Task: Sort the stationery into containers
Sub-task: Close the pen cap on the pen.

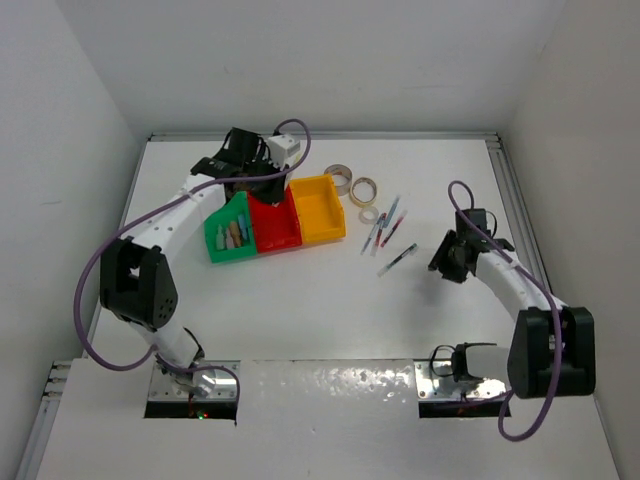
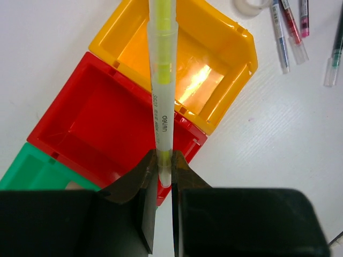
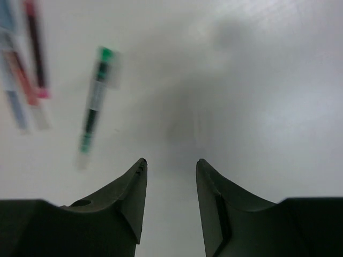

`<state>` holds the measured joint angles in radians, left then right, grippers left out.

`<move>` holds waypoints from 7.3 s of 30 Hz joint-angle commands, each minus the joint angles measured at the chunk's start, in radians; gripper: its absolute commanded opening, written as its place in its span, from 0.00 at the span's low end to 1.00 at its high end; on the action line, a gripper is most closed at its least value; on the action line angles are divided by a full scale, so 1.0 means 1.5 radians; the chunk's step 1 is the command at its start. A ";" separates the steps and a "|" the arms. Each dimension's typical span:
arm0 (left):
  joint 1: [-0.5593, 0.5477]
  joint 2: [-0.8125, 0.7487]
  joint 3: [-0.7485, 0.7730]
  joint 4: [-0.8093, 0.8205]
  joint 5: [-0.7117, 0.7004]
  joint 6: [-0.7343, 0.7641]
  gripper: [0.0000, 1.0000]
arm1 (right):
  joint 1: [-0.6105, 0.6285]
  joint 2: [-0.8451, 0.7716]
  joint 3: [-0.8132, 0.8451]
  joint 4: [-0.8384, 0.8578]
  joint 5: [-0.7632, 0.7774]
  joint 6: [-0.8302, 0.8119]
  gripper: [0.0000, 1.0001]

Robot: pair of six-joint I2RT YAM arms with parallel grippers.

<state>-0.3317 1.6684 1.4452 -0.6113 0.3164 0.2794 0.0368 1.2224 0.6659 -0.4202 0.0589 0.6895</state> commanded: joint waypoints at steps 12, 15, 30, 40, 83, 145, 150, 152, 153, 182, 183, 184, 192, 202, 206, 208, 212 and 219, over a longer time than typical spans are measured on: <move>-0.001 -0.043 0.013 0.010 0.000 0.005 0.00 | -0.016 0.125 0.010 -0.031 0.039 -0.066 0.36; -0.003 -0.043 0.014 0.008 -0.007 0.008 0.00 | -0.016 0.156 0.024 -0.010 0.036 -0.080 0.33; -0.001 -0.044 0.026 -0.002 -0.029 0.025 0.00 | -0.017 0.213 0.038 -0.003 0.066 -0.094 0.05; 0.018 -0.063 -0.036 0.040 -0.206 0.385 0.00 | 0.029 0.132 0.125 -0.049 -0.109 -0.306 0.00; -0.003 -0.351 -0.666 0.874 -0.064 1.111 0.00 | 0.377 0.440 0.664 -0.105 -0.474 -0.366 0.00; -0.017 -0.369 -0.640 0.807 -0.108 1.043 0.00 | 0.390 0.357 0.585 -0.087 -0.430 -0.365 0.00; -0.019 -0.369 -0.635 0.808 -0.105 1.050 0.00 | 0.391 0.351 0.581 -0.086 -0.431 -0.363 0.00; -0.024 -0.374 -0.640 0.806 -0.099 1.054 0.00 | 0.391 0.348 0.579 -0.079 -0.431 -0.358 0.00; -0.026 -0.376 -0.645 0.806 -0.097 1.056 0.00 | 0.390 0.348 0.577 -0.075 -0.431 -0.356 0.00; -0.051 -0.390 -0.659 0.778 -0.101 1.057 0.00 | 0.390 0.349 0.608 -0.077 -0.433 -0.357 0.00; -0.052 -0.391 -0.660 0.778 -0.101 1.058 0.00 | 0.391 0.349 0.608 -0.075 -0.433 -0.355 0.00; -0.053 -0.392 -0.660 0.778 -0.099 1.059 0.00 | 0.391 0.349 0.608 -0.075 -0.433 -0.356 0.00; -0.071 -0.389 -0.656 0.791 -0.094 1.062 0.00 | 0.390 0.367 0.624 -0.075 -0.438 -0.349 0.00; -0.072 -0.392 -0.665 0.797 -0.083 1.089 0.00 | 0.390 0.368 0.641 -0.104 -0.441 -0.356 0.00; -0.071 -0.389 -0.660 0.802 -0.089 1.089 0.00 | 0.390 0.368 0.637 -0.113 -0.441 -0.361 0.00; -0.066 -0.387 -0.657 0.802 -0.091 1.089 0.00 | 0.391 0.368 0.640 -0.125 -0.441 -0.370 0.00; -0.043 -0.386 -0.649 0.803 -0.086 1.103 0.00 | 0.382 0.354 0.641 -0.186 -0.421 -0.409 0.00; -0.047 -0.383 -0.648 0.823 -0.082 1.126 0.00 | 0.387 0.338 0.624 -0.216 -0.428 -0.423 0.00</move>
<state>-0.3981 1.1046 0.4507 0.5621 0.1699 1.9385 0.6094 1.7905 1.5898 -0.7334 -0.5762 0.0792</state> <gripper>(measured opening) 0.097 0.012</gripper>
